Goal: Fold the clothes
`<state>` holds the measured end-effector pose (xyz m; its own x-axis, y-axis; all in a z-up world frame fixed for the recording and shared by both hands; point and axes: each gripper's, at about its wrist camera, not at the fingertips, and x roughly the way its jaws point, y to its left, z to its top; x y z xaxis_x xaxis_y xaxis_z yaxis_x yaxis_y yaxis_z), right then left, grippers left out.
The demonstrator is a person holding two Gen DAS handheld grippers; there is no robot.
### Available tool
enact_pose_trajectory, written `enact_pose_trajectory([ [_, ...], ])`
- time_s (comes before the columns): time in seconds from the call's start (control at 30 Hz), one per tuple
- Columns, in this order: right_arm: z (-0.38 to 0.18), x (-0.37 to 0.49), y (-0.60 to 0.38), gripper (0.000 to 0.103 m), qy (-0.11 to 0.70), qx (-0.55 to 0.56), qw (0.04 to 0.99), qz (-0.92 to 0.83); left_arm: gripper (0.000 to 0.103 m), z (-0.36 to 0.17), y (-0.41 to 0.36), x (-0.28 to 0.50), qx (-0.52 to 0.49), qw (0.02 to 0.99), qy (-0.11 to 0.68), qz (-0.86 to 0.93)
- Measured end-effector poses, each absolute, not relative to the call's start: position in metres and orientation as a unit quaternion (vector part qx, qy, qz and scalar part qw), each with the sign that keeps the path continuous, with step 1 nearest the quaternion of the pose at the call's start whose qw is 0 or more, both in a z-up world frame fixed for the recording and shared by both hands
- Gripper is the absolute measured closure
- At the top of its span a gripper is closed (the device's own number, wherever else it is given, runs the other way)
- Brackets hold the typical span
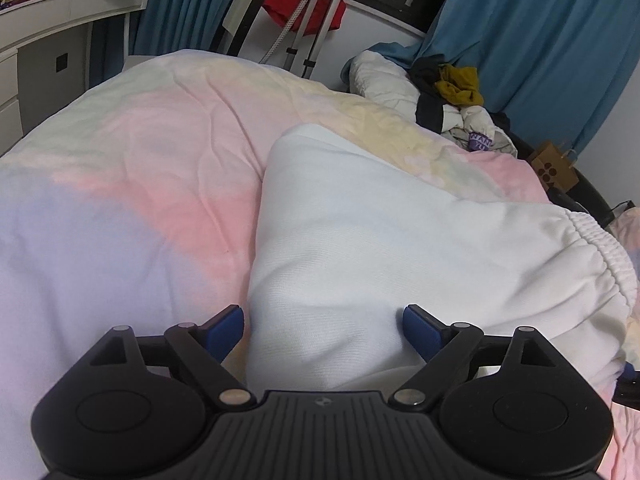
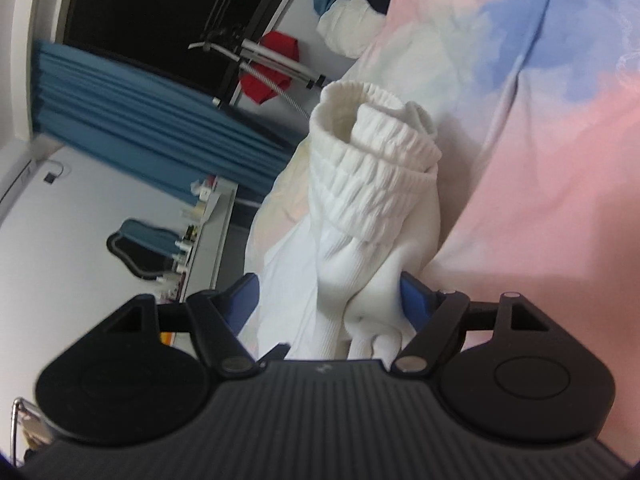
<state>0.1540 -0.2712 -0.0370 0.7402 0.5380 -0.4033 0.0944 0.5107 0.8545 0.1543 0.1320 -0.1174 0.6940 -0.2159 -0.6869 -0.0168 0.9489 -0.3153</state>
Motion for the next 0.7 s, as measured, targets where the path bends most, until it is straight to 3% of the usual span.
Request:
enact_pose_trajectory([
  [0.17, -0.031, 0.155, -0.266, 0.026, 0.342, 0.456, 0.809, 0.145, 0.014, -0.119, 0.129, 0.155, -0.149, 0.908, 0.388, -0.057],
  [0.37, -0.068, 0.188, -0.256, 0.025, 0.397, 0.443, 0.801, 0.073, 0.014, -0.122, 0.129, 0.153, -0.15, 0.907, 0.389, -0.056],
  [0.7, -0.018, 0.18, -0.232, 0.024, 0.296, 0.4, 0.854, 0.156, 0.014, -0.125, 0.137, 0.156, -0.195, 0.901, 0.385, -0.052],
])
